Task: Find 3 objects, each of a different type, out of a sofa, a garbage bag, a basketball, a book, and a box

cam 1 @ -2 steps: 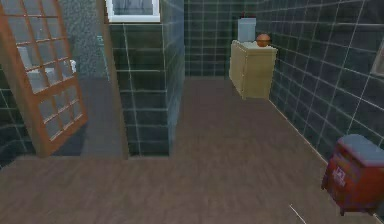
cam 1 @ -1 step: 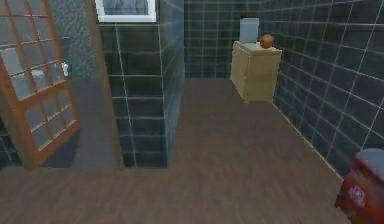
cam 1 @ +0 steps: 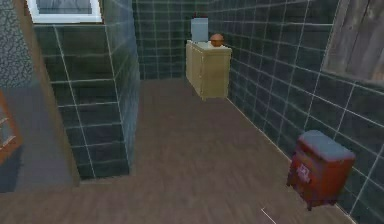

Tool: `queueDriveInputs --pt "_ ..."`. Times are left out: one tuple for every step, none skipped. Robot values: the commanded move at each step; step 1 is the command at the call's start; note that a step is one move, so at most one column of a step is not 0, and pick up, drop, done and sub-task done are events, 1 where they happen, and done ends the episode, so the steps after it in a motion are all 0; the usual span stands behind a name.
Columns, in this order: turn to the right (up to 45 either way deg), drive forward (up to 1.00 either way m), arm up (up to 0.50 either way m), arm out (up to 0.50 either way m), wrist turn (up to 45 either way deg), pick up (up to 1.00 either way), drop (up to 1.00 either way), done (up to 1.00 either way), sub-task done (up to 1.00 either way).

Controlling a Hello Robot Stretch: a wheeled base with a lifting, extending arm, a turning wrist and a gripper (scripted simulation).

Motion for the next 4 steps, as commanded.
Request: queueDriveInputs --pt "0.0 1.0 0.0 0.0 0.0 0.0 0.0 0.0 0.0" --pt "0.0 0.5 0.0 0.0 0.0 0.0 0.0 0.0 0.0" --pt "-6.0 0.0 0.0 0.0 0.0 0.0 0.0 0.0 0.0" --pt "0.0 1.0 0.0 0.0 0.0 0.0 0.0 0.0 0.0"
